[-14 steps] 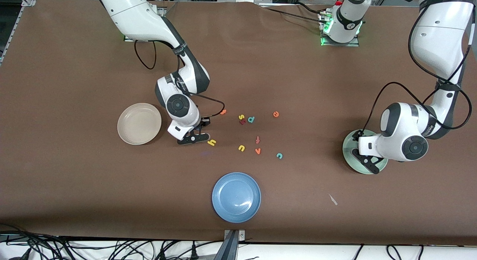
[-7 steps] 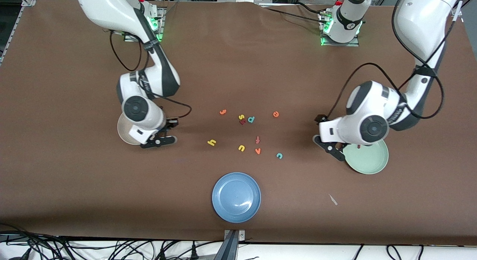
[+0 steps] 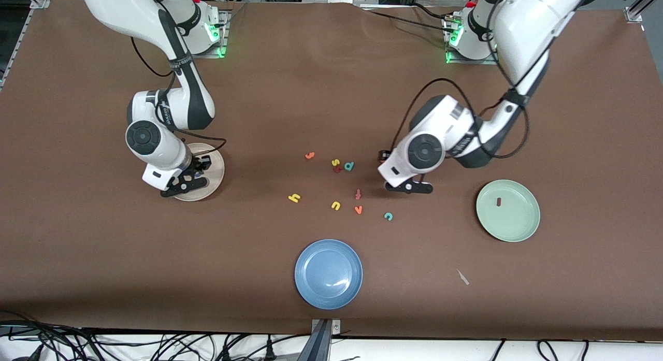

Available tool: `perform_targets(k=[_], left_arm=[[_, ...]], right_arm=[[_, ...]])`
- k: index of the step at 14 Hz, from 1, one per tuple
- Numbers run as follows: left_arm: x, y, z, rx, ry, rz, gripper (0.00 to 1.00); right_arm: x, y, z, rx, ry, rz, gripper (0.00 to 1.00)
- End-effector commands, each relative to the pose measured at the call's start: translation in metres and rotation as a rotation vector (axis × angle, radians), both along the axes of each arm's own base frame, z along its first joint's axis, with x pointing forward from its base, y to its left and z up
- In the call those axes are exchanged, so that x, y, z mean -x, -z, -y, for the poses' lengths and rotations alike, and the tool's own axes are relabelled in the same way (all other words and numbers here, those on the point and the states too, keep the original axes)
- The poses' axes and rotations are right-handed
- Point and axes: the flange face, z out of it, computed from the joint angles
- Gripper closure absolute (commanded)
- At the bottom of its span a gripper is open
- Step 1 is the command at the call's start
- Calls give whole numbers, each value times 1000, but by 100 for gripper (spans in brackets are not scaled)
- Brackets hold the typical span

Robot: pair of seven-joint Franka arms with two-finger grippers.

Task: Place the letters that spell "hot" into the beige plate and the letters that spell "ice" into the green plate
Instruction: 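Grasp the orange e with the left gripper while the right gripper reaches the orange f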

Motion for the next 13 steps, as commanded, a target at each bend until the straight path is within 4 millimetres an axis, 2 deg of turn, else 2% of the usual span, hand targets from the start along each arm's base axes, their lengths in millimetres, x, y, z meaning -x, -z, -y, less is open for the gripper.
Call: perform_targets(k=[1, 3, 5, 7, 9, 12, 13], left_arm=[[11, 24, 28, -60, -181, 38, 0], [13, 35, 35, -79, -289, 59, 0], [21, 50, 31, -79, -312, 60, 0], [32, 63, 21, -71, -353, 75, 0], [37, 68, 22, -64, -367, 79, 3], [35, 69, 19, -65, -374, 80, 39], [35, 70, 19, -66, -376, 78, 48]], right_arm=[[-5, -27, -25, -40, -43, 17, 0], [-19, -45, -57, -46, -85, -19, 0], [-25, -51, -92, -46, -66, -46, 0], [-20, -47, -120, -67, 90, -37, 0], [-15, -45, -145, -145, 324, -41, 0], [0, -46, -189, -141, 608, 0, 0], [8, -37, -209, -131, 718, 15, 0]])
